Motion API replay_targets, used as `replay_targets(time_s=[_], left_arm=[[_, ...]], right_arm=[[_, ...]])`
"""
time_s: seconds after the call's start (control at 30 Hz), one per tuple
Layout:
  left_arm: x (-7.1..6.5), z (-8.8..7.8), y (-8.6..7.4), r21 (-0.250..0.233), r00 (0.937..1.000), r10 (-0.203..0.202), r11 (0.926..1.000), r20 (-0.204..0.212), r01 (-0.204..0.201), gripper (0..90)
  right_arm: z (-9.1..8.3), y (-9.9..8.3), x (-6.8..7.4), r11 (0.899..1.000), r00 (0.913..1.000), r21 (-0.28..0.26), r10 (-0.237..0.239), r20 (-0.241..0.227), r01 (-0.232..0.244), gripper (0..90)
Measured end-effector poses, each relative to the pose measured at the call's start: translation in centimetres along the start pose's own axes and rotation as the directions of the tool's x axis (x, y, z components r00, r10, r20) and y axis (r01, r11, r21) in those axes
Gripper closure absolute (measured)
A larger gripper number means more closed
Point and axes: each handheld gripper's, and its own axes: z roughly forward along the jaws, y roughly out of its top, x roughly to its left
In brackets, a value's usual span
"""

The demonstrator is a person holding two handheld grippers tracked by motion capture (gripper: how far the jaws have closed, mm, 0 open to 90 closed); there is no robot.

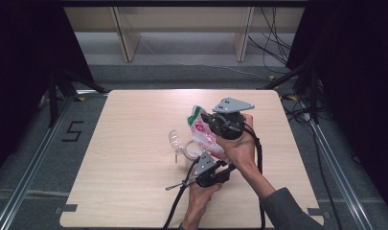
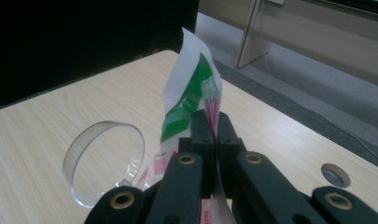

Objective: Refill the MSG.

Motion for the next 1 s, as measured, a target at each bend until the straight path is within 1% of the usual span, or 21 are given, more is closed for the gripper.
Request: replay_targets(time_s=[0.03, 0.1, 0.17, 0.27, 0.33, 0.37, 0.4, 0.43, 0.47, 0.5, 0.53, 0.57, 0.6, 0.63, 0.67, 0.77, 0.83, 0.9, 0.93, 0.97, 1.0], left_arm=[[0.0, 0.0, 0.0, -0.005, 1.0000, -0.001, 1.0000, 0.007, 0.001, 67.9], [0.0, 0.0, 0.0, 0.004, 1.0000, 0.006, 1.0000, -0.005, -0.006, 67.7], [0.1, 0.0, 0.0, -0.002, 1.0000, 0.004, 1.0000, -0.004, -0.004, 66.3], [0.1, 0.0, 0.0, -0.004, 1.0000, 0.003, 1.0000, -0.007, -0.004, 65.8], [0.1, -0.2, 0.1, 0.009, 0.9996, 0.010, 0.9999, -0.026, -0.010, 65.4], [0.1, -0.2, 0.1, 0.008, 0.9997, 0.010, 0.9999, -0.024, -0.010, 65.2], [0.1, -0.2, 0.2, 0.009, 0.9996, 0.011, 0.9999, -0.025, -0.011, 65.0], [0.2, -0.1, 0.1, -0.012, 0.9999, 0.000, 0.9999, -0.016, 0.000, 64.8], [0.2, -0.2, 0.1, 0.006, 0.9998, 0.007, 1.0000, -0.020, -0.007, 64.7], [0.3, -0.1, 0.1, 0.001, 0.9999, 0.008, 1.0000, -0.009, -0.008, 64.2], [0.3, -0.2, 0.1, 0.010, 0.9998, 0.010, 0.9999, -0.017, -0.010, 63.7], [0.2, -0.2, 0.1, 0.012, 0.9998, 0.005, 0.9999, -0.021, -0.005, 63.3], [0.2, -0.2, 0.1, 0.012, 0.9998, 0.004, 0.9999, -0.022, -0.004, 62.8], [0.2, -0.2, 0.1, 0.013, 0.9997, 0.008, 0.9999, -0.024, -0.007, 62.8], [0.2, -0.3, 0.2, 0.022, 0.9994, 0.020, 0.9996, -0.030, -0.019, 62.7], [0.2, -0.2, 0.1, 0.024, 0.9994, 0.024, 0.9994, -0.023, -0.024, 61.6], [0.1, -0.1, 0.1, 0.015, 0.9996, 0.024, 0.9996, -0.013, -0.024, 61.2], [0.0, -0.1, 0.2, 0.025, 0.9995, 0.023, 0.9995, -0.023, -0.022, 60.3], [-0.2, -0.1, 0.1, 0.027, 1.0000, 0.001, 0.9996, -0.008, -0.001, 59.8], [0.0, -0.2, 0.2, 0.025, 0.9995, 0.023, 0.9994, -0.023, -0.022, 59.4], [0.0, -0.1, 0.2, 0.025, 0.9995, 0.021, 0.9995, -0.024, -0.021, 59.2]], right_arm=[[-0.1, -0.1, -0.1, 1.000, 1.0000, -0.017, -0.006, -0.004, 0.006, 90.0], [-0.4, -0.2, -0.2, 0.999, 0.9998, -0.038, 0.008, -0.016, -0.008, 90.0], [-0.9, -0.4, -0.4, 0.999, 0.9996, -0.046, 0.020, -0.020, -0.021, 90.0], [-1.3, -0.6, -0.6, 0.998, 0.9995, -0.066, 0.014, -0.030, -0.016, 90.0], [-1.6, -0.7, -0.8, 0.996, 0.9994, -0.084, 0.022, -0.028, -0.024, 90.0], [-1.8, -0.7, -0.9, 0.995, 0.9996, -0.093, 0.026, -0.014, -0.027, 90.0], [-2.0, -0.8, -1.0, 0.995, 0.9990, -0.088, 0.037, -0.027, -0.039, 90.0], [-2.0, -0.8, -1.0, 0.994, 0.9987, -0.098, 0.040, -0.031, -0.043, 90.0], [-2.2, -1.0, -1.0, 0.993, 0.9977, -0.102, 0.062, -0.027, -0.065, 90.0], [-2.3, -1.1, -1.2, 0.992, 0.9978, -0.111, 0.059, -0.031, -0.062, 90.0], [-2.4, -1.2, -1.5, 0.991, 0.9986, -0.125, 0.042, -0.032, -0.046, 90.0], [-2.5, -1.4, -1.4, 0.988, 0.9967, -0.134, 0.072, -0.036, -0.076, 90.0], [-2.8, -1.5, -1.6, 0.989, 0.9976, -0.136, 0.059, -0.037, -0.064, 90.0], [-3.0, -1.7, -1.6, 0.986, 0.9964, -0.144, 0.077, -0.034, -0.081, 90.0], [-3.1, -1.9, -1.8, 0.984, 0.9965, -0.161, 0.070, -0.046, -0.077, 90.0], [-3.8, -2.4, -2.0, 0.978, 0.9921, -0.168, 0.112, -0.056, -0.120, 90.0], [-4.2, -2.6, -2.2, 0.976, 0.9913, -0.178, 0.118, -0.057, -0.127, 90.0], [-4.5, -2.8, -2.2, 0.974, 0.9914, -0.187, 0.118, -0.057, -0.126, 90.0], [-4.7, -2.8, -2.2, 0.972, 0.9908, -0.193, 0.123, -0.056, -0.132, 90.0], [-4.7, -2.9, -2.2, 0.971, 0.9902, -0.196, 0.124, -0.064, -0.134, 90.0], [-4.7, -2.9, -2.3, 0.970, 0.9911, -0.205, 0.115, -0.066, -0.127, 90.0]])
